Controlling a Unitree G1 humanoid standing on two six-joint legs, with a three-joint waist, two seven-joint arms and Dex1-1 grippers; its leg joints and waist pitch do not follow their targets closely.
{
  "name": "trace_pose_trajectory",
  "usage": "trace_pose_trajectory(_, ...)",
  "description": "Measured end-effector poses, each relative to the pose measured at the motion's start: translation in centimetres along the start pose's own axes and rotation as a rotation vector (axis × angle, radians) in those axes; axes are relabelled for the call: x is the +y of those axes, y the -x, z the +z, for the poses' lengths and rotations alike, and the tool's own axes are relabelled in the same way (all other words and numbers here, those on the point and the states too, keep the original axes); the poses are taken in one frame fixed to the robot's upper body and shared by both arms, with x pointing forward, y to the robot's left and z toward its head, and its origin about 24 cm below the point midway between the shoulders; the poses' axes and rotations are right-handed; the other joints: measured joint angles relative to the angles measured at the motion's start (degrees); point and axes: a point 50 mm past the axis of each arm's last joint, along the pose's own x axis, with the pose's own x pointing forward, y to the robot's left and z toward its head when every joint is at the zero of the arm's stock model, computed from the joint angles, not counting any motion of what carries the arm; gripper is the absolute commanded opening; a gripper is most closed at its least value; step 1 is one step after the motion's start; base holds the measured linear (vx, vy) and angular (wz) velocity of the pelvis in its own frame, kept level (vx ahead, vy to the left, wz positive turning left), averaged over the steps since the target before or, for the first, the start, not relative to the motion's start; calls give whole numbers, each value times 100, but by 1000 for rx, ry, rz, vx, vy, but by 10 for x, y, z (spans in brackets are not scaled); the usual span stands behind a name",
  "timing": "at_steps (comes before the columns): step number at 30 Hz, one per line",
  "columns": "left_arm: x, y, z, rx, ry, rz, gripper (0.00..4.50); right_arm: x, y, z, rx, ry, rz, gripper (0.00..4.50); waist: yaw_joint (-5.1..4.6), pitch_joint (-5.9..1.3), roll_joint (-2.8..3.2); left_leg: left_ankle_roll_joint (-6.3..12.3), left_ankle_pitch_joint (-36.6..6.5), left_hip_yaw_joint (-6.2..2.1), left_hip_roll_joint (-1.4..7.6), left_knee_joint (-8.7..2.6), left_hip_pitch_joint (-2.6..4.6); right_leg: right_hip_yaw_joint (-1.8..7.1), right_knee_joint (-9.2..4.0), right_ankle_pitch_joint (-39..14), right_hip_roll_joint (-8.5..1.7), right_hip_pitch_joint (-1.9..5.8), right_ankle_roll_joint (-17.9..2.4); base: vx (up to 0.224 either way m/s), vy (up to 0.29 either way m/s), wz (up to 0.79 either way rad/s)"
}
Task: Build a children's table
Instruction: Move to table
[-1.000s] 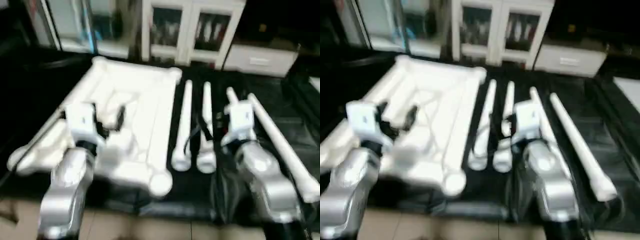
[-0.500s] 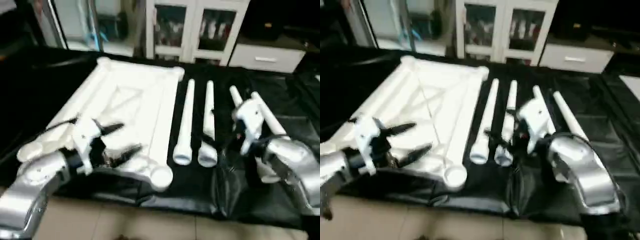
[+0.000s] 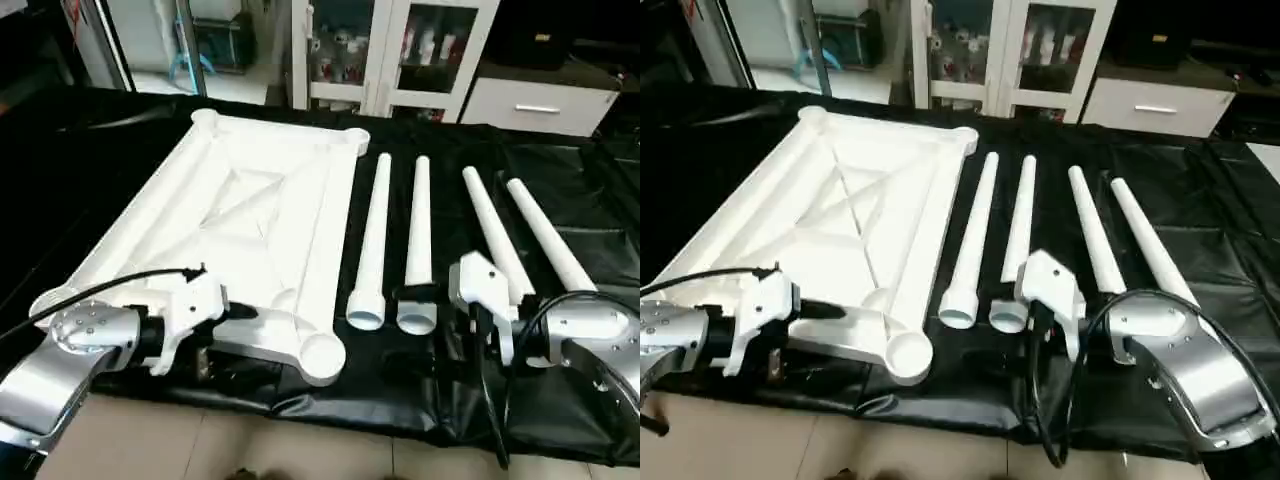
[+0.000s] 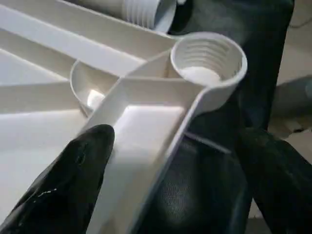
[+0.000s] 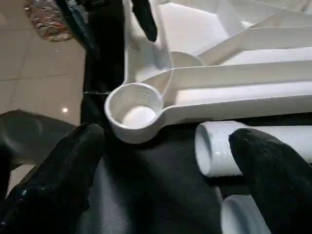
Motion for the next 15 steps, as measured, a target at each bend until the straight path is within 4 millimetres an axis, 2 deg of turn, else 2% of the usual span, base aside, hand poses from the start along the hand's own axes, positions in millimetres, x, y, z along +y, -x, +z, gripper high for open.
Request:
trace_pose_trajectory(4, 6, -1, -1, 17, -48, -25, 406, 5, 3, 3, 17, 13, 36, 450, 40, 0, 0, -14, -5, 21, 12, 0, 16, 0, 4, 2, -4, 12, -3, 0, 0, 0)
trace_pose_trajectory(6, 7, -2, -2, 26, -61, -42, 372, 6, 5, 0, 35, 3, 40, 450, 44, -1, -2, -21, 0, 37, 20, 0, 20, 5, 4, 4, -6, 14, -6, 0, 0, 0)
trace_pose_trajectory(15, 18, -21, -3, 63, -156, -57, 318, 17, 5, -8, 79, -55, 93, 450, 40, -2, -5, -26, 3, 56, 36, -4, 18, 3, 5, 5, -5, 7, -7, 0, 0, 0)
